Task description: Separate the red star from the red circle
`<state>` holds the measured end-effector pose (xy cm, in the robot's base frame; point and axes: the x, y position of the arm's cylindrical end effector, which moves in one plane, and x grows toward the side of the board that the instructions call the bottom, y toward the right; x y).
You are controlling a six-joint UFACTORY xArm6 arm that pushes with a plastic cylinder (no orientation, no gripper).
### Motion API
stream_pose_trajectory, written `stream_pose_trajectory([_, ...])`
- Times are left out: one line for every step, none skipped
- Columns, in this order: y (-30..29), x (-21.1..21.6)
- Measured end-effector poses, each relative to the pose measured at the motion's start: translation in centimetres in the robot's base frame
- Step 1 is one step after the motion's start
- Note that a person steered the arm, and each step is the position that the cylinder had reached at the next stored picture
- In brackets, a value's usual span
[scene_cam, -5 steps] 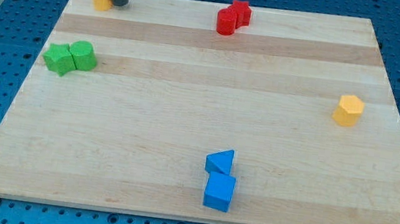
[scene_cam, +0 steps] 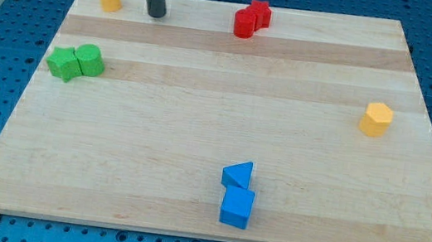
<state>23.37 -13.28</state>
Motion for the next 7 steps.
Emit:
stream_pose_trajectory([4.2, -2.3])
stream_pose_trajectory([7.6, -4.2])
stream_pose_trajectory([9.8, -4.2])
stream_pose_trajectory([12.3, -4.1])
stream_pose_trajectory([14.6, -4.2])
stream_pose_trajectory([16.9, -4.1])
stream_pose_trajectory([17.9, -3.2])
